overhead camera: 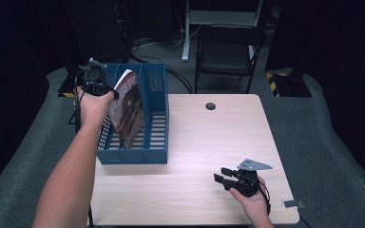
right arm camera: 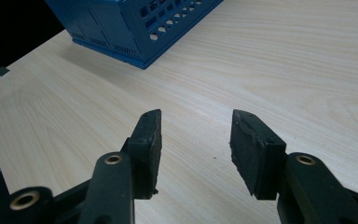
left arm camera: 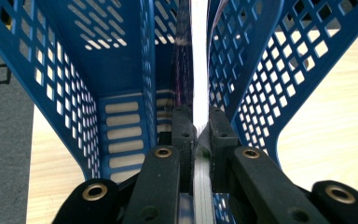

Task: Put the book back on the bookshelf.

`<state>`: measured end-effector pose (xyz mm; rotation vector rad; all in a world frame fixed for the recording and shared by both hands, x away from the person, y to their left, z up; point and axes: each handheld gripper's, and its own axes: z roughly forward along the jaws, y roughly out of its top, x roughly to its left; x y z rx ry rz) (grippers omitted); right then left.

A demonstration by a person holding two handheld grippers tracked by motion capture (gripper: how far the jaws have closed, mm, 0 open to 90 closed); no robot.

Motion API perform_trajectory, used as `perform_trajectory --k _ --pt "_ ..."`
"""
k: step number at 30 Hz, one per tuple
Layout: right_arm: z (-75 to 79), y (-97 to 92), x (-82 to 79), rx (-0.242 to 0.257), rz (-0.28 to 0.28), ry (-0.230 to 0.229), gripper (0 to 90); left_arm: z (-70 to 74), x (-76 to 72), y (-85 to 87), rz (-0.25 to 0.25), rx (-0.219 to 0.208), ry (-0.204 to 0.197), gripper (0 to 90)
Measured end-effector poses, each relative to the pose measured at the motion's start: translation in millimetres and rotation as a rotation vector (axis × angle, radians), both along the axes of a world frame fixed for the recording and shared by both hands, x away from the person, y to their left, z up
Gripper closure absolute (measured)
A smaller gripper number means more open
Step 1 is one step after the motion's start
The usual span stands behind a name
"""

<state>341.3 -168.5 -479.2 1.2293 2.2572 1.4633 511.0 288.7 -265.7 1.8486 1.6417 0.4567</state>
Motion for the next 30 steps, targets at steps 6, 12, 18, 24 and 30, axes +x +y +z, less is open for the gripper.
perform_trajectory --k 6,12,18,24,30 --pt "0.0 -1.4 -0.2 0.005 -0.005 -0.006 53.5 2.0 6.0 -2.8 0.021 0.002 -0.015 84.3" --pt "0.2 -2.5 -0.2 0.006 -0.004 -0.002 53.5 0.5 13.5 -5.5 0.029 0.015 -0.03 84.4" --pt "-0.1 -2.8 -0.3 0.014 -0.011 0.003 53.5 -2.1 17.7 -6.6 0.052 0.017 -0.049 84.4" --pt "-0.6 -3.5 0.0 0.011 -0.006 -0.001 53.5 -3.9 19.8 -11.2 0.07 0.023 -0.054 84.4" --pt "-0.3 -4.4 0.0 0.007 -0.003 -0.001 53.5 -8.1 22.5 -12.5 0.069 0.019 -0.06 84.4"
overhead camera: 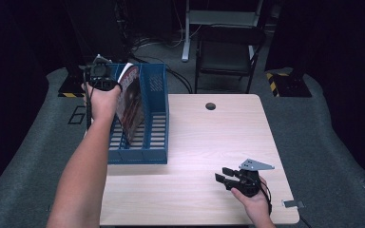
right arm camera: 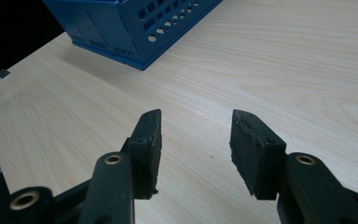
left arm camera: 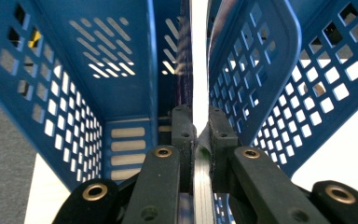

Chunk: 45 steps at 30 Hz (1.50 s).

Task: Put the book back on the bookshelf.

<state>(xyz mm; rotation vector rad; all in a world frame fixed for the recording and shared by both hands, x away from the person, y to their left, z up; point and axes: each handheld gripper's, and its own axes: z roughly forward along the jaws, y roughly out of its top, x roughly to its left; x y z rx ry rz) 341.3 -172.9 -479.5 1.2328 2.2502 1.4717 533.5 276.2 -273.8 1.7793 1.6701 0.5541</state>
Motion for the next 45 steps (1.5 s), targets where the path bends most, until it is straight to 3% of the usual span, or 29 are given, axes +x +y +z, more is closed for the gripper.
perform_trajectory --k 5,16,19,23,35,45 --pt "-0.4 -0.6 0.2 0.0 -0.004 -0.001 53.5 -5.9 2.6 1.9 0.005 0.004 0.01 84.3" --pt "-0.7 1.2 0.0 -0.002 0.0 0.008 53.6 -9.3 0.7 7.5 0.014 0.015 -0.015 83.6" --pt "-0.7 1.2 0.1 -0.005 0.003 0.003 53.6 -9.8 -0.4 2.7 -0.001 0.056 -0.028 83.2" --pt "-1.3 3.0 -0.1 -0.005 0.009 0.004 53.6 -11.6 -0.6 0.9 -0.006 0.055 -0.023 81.7" --pt "-1.6 5.1 0.1 -0.009 0.017 0.003 53.6 -12.3 -13.5 13.3 0.004 0.043 0.018 60.6" --pt "-2.1 8.6 -0.5 -0.015 0.029 0.003 53.5 -14.5 -16.4 27.1 0.023 0.026 0.011 49.9"
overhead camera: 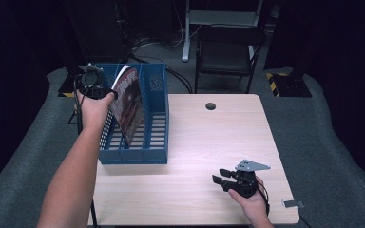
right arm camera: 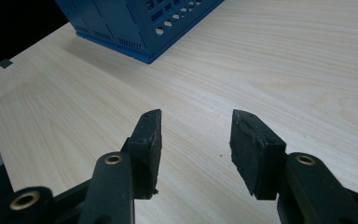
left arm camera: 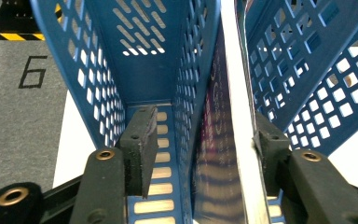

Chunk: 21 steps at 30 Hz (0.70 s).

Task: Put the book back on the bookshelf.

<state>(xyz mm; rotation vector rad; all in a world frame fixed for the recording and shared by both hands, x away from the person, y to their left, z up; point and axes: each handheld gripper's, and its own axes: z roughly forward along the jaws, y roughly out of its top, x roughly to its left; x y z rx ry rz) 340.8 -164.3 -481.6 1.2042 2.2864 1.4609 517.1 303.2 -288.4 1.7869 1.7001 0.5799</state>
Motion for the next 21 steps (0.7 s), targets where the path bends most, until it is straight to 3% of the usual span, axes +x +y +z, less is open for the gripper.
perform_trajectory --k 9,17,21 --pt "-0.4 0.5 0.0 -0.004 -0.004 0.004 53.5 3.6 -6.7 5.1 -0.019 -0.025 -0.017 46.1" --pt "-2.0 1.0 1.4 -0.014 -0.001 0.004 53.4 5.5 -15.9 13.0 -0.049 -0.073 -0.021 43.0" --pt "-2.3 1.5 1.1 -0.014 -0.005 0.01 53.4 7.1 -18.9 16.2 -0.057 -0.073 -0.026 42.9"
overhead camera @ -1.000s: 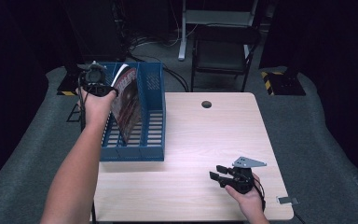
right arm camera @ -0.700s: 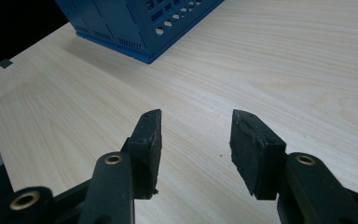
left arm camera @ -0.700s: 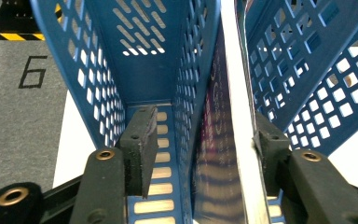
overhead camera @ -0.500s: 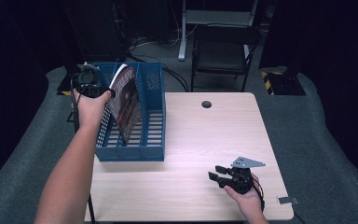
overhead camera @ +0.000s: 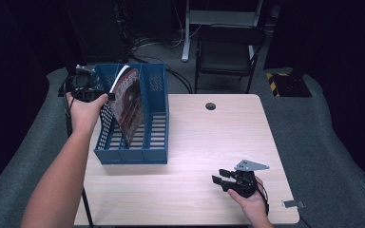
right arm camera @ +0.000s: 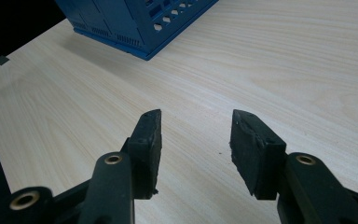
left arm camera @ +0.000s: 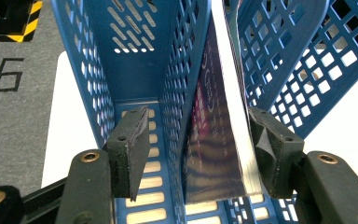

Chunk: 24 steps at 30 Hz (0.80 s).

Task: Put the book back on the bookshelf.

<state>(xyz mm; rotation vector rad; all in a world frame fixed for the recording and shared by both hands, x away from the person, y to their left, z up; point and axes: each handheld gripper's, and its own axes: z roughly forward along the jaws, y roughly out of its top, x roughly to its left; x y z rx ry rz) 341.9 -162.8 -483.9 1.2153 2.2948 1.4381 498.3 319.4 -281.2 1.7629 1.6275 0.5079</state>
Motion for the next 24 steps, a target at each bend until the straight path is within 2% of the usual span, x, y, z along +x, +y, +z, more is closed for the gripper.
perform_trajectory --k 10,17,24 --pt "-1.0 -0.6 0.4 -0.001 0.001 0.002 53.2 11.1 -7.5 3.8 -0.035 -0.016 -0.017 42.2" --pt "-1.1 -0.9 0.7 0.0 0.0 0.002 53.0 21.3 -13.2 9.0 -0.03 -0.017 -0.029 41.9" --pt "-1.2 -1.9 1.2 0.0 -0.009 -0.001 52.7 23.3 -15.8 10.0 -0.044 -0.023 -0.027 41.9"
